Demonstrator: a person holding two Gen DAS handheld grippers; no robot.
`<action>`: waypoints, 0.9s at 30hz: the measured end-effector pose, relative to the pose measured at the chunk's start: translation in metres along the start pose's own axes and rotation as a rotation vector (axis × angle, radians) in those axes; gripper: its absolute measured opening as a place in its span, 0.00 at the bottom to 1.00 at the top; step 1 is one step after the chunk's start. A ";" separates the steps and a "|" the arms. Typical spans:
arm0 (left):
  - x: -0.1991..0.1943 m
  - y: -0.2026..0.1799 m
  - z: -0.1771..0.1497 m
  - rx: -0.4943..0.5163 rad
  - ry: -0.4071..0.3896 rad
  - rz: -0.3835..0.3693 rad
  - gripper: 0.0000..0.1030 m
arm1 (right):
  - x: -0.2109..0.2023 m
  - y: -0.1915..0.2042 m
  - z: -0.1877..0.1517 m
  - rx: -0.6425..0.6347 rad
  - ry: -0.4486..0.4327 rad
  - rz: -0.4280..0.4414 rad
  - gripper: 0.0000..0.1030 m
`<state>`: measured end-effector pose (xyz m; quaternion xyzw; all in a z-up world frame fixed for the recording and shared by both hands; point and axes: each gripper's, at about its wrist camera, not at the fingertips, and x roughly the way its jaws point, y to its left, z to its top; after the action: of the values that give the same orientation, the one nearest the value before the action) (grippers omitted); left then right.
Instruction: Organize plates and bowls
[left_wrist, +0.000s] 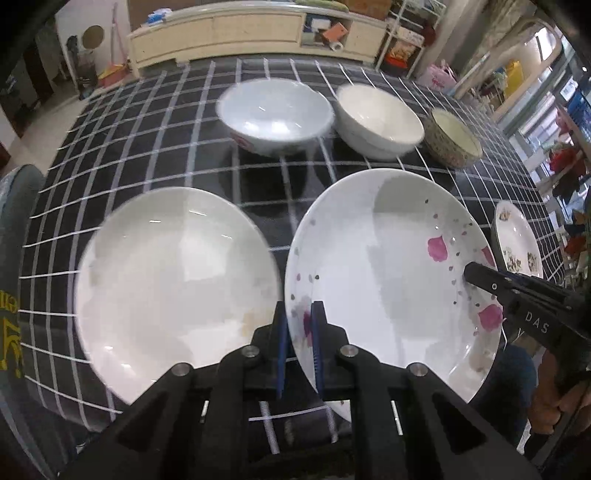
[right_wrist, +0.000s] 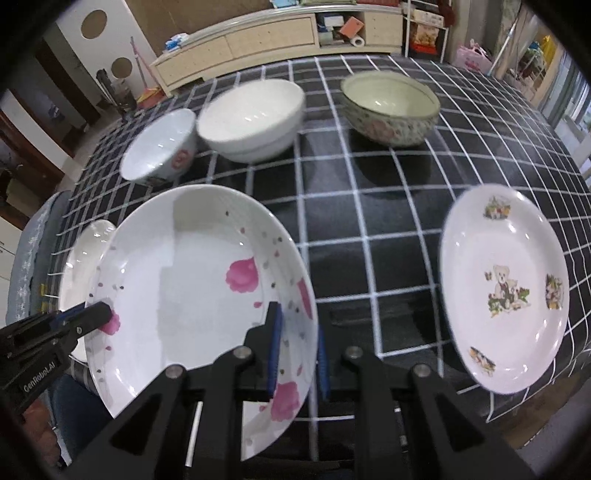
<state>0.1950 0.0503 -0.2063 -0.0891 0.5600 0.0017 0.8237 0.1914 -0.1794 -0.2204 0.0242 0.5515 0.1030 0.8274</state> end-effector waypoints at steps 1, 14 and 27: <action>-0.004 0.005 0.000 -0.008 -0.006 0.005 0.10 | -0.002 0.006 0.001 -0.010 -0.006 0.006 0.21; -0.037 0.099 -0.020 -0.158 -0.043 0.104 0.10 | 0.018 0.109 0.011 -0.176 0.009 0.079 0.21; -0.028 0.152 -0.031 -0.237 -0.027 0.141 0.10 | 0.049 0.164 0.011 -0.262 0.065 0.067 0.21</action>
<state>0.1406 0.1986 -0.2131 -0.1463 0.5498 0.1271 0.8125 0.1963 -0.0082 -0.2353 -0.0687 0.5585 0.2024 0.8015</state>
